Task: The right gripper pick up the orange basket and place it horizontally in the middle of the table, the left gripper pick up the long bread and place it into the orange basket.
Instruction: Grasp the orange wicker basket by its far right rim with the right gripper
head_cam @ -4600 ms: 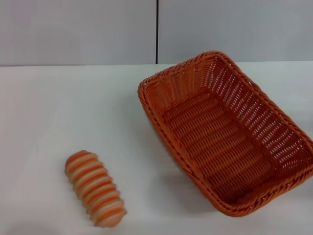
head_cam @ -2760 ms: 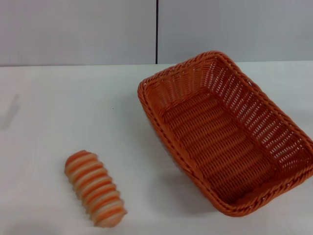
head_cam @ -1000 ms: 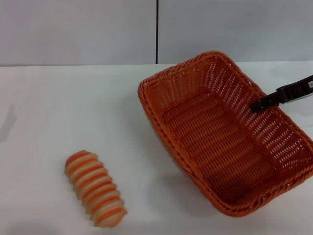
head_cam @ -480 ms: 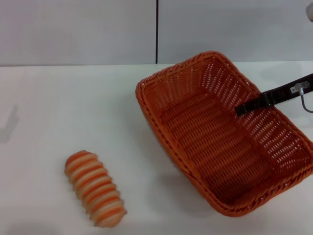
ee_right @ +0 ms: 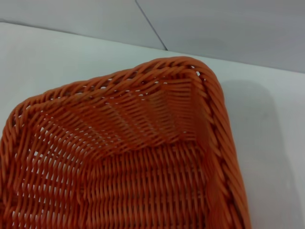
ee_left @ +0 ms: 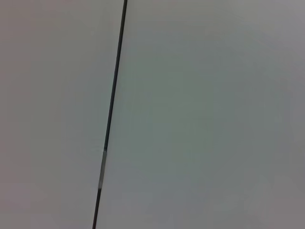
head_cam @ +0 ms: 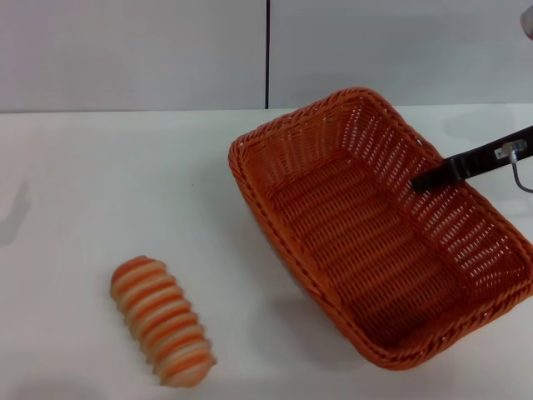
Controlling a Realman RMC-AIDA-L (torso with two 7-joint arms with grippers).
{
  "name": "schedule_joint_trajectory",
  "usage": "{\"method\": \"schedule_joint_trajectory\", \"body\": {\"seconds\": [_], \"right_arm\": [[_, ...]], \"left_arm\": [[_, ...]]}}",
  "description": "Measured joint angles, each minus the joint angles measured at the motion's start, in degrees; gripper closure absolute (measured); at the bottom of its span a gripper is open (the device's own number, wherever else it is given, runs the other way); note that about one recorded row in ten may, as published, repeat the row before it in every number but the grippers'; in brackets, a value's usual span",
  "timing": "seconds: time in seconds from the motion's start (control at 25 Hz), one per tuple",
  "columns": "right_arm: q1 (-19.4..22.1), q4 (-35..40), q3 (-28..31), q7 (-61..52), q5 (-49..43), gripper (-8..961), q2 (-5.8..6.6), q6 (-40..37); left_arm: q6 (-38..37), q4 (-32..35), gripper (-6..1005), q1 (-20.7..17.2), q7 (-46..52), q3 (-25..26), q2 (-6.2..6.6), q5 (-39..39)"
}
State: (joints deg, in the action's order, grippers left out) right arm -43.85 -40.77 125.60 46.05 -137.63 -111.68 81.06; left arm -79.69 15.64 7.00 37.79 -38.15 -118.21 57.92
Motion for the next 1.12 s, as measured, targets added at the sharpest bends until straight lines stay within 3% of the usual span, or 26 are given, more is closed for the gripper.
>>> {"method": "schedule_joint_trajectory", "body": {"seconds": [0.12, 0.36, 0.6, 0.88, 1.12], "right_arm": [[0.1, -0.4, -0.7, 0.0, -0.1, 691, -0.44, -0.5], [0.2, -0.7, -1.7, -0.8, -0.2, 814, -0.54, -1.2], [1.5, -4.3, -2.2, -1.0, -0.9, 814, -0.77, -0.9], [4.0, -15.0, -2.2, 2.4, -0.4, 815, -2.23, 1.6], [3.7, -23.3, -2.7, 8.6, 0.1, 815, -3.61, 6.5]], "left_arm": [[0.0, 0.0, 268, 0.1, 0.0, 0.0, 0.0, 0.0], [0.1, -0.6, 269, 0.2, 0.0, 0.0, 0.0, 0.0], [-0.2, -0.8, 269, 0.2, 0.0, 0.0, -0.01, 0.0], [-0.5, -1.3, 270, -0.1, 0.0, 0.1, -0.09, 0.0], [-1.3, -2.0, 270, -0.2, 0.0, 0.1, -0.1, 0.0]]}}
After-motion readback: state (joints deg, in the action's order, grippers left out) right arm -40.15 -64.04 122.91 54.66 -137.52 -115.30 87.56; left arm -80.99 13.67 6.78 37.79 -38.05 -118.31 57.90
